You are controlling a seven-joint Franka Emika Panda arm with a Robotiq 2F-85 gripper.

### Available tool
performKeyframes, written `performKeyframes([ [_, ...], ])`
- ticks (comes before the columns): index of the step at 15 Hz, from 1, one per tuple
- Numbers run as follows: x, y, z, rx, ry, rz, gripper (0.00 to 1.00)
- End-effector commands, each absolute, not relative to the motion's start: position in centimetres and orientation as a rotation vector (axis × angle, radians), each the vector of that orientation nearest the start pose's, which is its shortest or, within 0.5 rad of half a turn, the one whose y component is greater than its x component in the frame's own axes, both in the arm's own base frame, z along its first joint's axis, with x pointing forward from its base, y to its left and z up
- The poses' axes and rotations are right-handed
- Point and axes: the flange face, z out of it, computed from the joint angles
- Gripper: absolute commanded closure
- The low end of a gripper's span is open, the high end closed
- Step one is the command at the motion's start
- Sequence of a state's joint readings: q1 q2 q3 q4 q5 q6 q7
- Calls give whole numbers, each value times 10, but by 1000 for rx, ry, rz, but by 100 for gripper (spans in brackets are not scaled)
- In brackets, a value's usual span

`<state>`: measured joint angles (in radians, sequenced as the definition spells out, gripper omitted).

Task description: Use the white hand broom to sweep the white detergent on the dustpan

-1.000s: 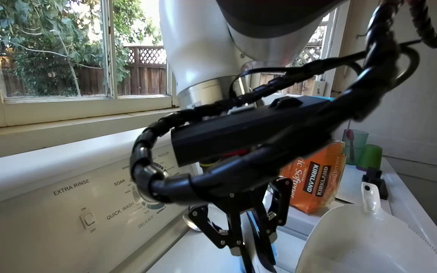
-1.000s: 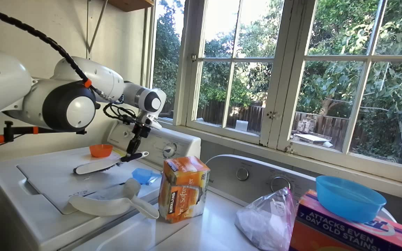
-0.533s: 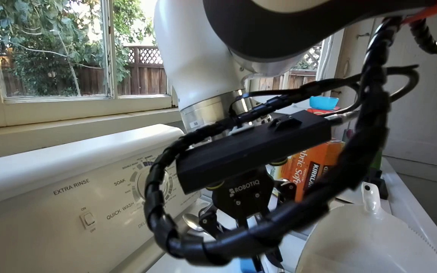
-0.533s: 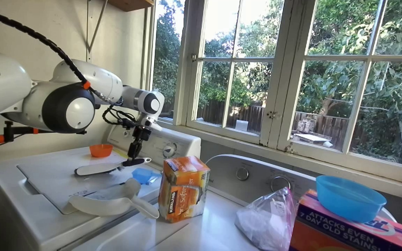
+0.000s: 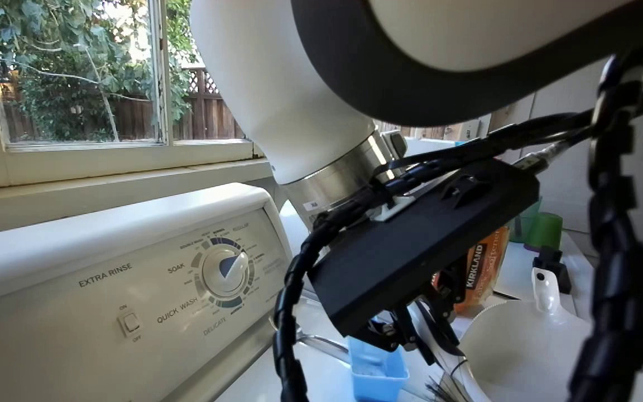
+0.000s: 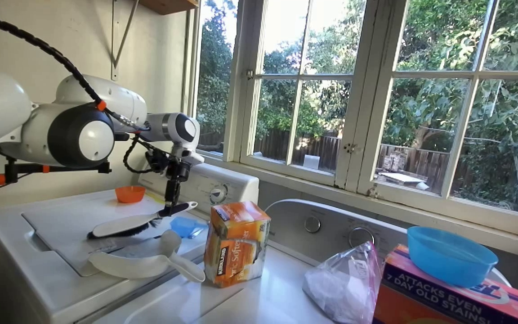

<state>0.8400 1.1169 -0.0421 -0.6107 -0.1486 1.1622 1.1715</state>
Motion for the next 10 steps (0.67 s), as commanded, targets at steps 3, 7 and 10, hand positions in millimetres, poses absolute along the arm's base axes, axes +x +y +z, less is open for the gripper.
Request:
performKeyframes([
  [3,508,520,287,2408,-375,-46,93],
  [7,511,528,296,2485,-359,-39,93],
  [10,517,528,321,2578,-382,-77,93],
])
